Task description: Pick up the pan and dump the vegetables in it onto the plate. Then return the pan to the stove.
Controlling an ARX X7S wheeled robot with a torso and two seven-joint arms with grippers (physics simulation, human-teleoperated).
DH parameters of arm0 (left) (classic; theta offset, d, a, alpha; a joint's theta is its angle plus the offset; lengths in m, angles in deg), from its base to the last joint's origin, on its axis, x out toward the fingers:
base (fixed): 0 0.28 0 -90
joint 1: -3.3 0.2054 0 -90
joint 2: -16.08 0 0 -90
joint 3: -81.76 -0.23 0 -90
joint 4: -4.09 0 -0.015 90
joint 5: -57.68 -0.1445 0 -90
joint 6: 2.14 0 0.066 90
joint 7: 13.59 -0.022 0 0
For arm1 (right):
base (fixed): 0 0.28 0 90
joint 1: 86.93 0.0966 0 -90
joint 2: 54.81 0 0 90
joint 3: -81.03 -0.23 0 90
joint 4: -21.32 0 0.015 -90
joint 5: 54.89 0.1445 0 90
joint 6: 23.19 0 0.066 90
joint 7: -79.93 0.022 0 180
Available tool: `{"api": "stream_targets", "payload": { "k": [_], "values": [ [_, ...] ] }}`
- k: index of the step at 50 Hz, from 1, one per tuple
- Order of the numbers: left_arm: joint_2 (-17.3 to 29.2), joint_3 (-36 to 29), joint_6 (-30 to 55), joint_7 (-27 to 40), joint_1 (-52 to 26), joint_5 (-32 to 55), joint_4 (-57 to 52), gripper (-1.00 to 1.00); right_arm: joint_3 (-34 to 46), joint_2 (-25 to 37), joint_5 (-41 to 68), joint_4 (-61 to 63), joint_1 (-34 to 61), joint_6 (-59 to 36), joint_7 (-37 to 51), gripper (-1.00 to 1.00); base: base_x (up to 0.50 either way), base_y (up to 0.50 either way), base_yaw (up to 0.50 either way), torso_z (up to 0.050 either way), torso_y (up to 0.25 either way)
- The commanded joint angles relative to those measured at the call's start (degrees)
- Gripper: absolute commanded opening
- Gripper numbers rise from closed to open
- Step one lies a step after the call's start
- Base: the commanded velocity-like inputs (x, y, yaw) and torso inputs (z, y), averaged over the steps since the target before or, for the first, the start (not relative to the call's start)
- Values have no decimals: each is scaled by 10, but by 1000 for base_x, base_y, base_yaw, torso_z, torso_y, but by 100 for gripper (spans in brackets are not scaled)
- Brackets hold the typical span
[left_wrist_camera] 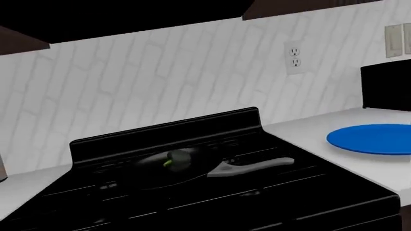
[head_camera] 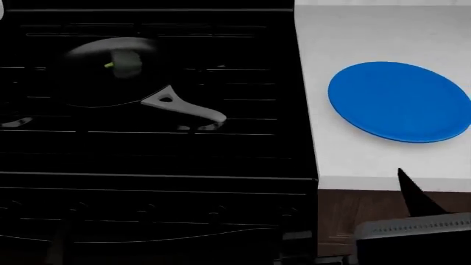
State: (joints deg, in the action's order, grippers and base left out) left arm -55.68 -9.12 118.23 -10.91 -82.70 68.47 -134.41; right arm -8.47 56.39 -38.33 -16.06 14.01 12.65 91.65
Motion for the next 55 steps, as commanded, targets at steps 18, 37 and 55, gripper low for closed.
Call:
{"api": "stream_targets", "payload": {
  "k": [18, 37, 55],
  "values": [
    [126, 80, 176, 108, -140, 251, -105, 100, -83, 201, 677, 49, 339, -262, 415, 100, 0, 232, 0, 47, 114],
    [213, 68, 156, 212, -194, 388, -112, 100, 141, 281, 965, -28, 657, -228, 679, 100, 232, 81, 0, 47, 115],
    [249, 36, 123, 248, -203, 412, -106, 100, 108, 283, 928, -16, 603, -226, 627, 100, 500, -58, 0, 47, 114]
  ]
}}
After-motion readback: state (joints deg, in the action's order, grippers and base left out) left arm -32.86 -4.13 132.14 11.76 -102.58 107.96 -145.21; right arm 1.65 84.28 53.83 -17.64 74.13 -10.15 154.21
